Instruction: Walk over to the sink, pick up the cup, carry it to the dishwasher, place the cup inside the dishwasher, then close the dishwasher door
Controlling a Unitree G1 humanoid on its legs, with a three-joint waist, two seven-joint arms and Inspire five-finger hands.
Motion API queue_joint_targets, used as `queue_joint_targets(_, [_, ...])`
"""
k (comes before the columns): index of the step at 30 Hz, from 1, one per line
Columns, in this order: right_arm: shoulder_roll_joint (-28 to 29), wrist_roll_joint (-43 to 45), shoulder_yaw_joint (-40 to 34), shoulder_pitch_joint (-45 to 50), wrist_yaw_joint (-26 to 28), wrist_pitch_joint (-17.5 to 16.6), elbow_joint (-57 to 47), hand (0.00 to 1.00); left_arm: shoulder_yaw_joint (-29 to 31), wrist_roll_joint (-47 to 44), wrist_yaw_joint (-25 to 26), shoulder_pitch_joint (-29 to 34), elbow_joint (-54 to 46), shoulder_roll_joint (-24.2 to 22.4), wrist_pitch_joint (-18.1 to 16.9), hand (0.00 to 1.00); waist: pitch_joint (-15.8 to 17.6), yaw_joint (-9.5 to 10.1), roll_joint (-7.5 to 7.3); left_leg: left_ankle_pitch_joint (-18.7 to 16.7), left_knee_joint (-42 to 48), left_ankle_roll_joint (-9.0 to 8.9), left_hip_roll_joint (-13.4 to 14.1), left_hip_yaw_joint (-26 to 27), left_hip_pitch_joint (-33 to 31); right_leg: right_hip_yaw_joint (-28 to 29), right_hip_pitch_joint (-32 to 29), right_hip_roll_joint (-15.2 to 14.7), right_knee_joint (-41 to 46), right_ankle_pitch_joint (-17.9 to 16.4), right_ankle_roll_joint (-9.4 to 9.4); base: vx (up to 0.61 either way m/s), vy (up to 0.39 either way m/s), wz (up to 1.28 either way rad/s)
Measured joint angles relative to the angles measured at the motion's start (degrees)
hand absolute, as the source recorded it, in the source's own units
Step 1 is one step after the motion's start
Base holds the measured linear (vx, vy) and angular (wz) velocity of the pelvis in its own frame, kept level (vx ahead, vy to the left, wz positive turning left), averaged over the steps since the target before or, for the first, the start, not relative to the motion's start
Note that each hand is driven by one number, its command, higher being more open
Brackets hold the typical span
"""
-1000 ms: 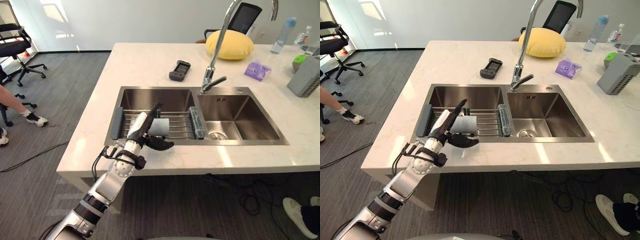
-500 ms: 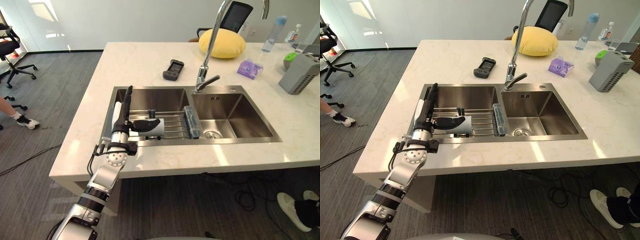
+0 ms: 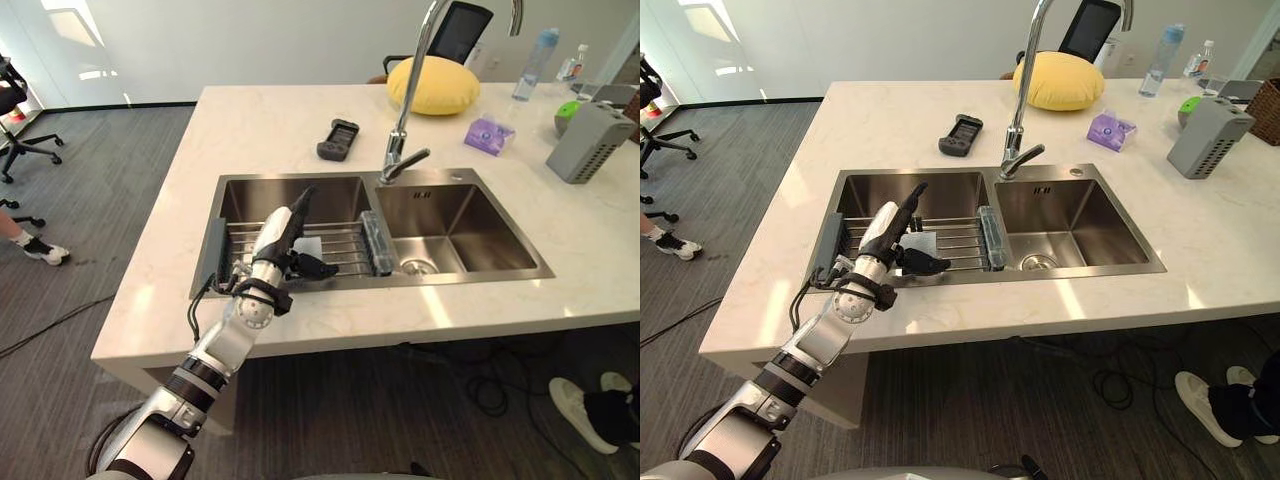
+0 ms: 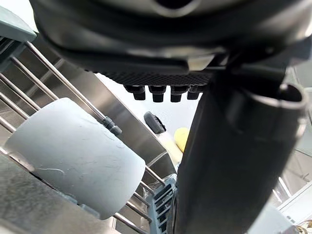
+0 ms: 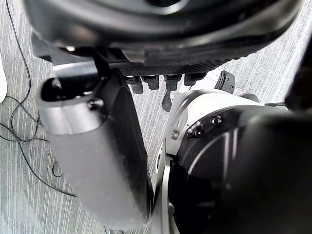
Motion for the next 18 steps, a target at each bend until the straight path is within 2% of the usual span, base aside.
queue_joint_targets(6, [-0.22, 0.03, 0.02, 0.0, -0.05, 0.42, 0.05, 1.0, 0.01, -0.03, 3.15, 0.0, 0.0, 1.39, 0.11, 1.0, 0.1, -0.25, 0.16, -0.01, 0.03, -0.01, 0.02, 0.28, 0.0, 0.39, -0.29, 0.03, 0.15, 0.02, -0.03, 0.0, 0.0, -0.02])
queue_joint_targets(13, [-0.4, 0.0, 0.02, 0.0, 0.09, 0.57, 0.05, 1.0, 0.02, 2.53, 3.27, 0.0, 0.25, 1.59, 1.78, 1.0, 0.27, -0.57, 0.43, -0.01, 0.07, -0.01, 0.03, 0.4, -0.01, 0.68, -0.47, 0.04, 0.21, 0.08, -0.11, 0.0, 0.0, -0.02])
queue_joint_targets(15, [-0.59, -0.01, 0.03, 0.0, 0.14, 0.6, 0.04, 1.0, 0.04, 5.44, -0.08, 0.0, 0.91, 1.79, 2.91, 1.0, 0.41, -0.62, 0.66, -0.01, 0.07, -0.01, 0.05, 0.41, -0.01, 0.68, -0.48, 0.07, 0.21, 0.08, -0.12, 0.0, 0.0, 0.0])
queue_joint_targets(18, [-0.76, -0.05, 0.11, 0.0, 0.12, 0.68, 0.05, 1.0, 0.21, 8.4, -3.35, -0.17, 1.55, 2.36, 2.57, 1.0, 0.48, -0.6, 0.81, -0.01, 0.24, -0.02, 0.07, 0.39, -0.01, 0.67, -0.47, 0.1, 0.2, 0.08, -0.12, 0.0, 0.0, 0.0])
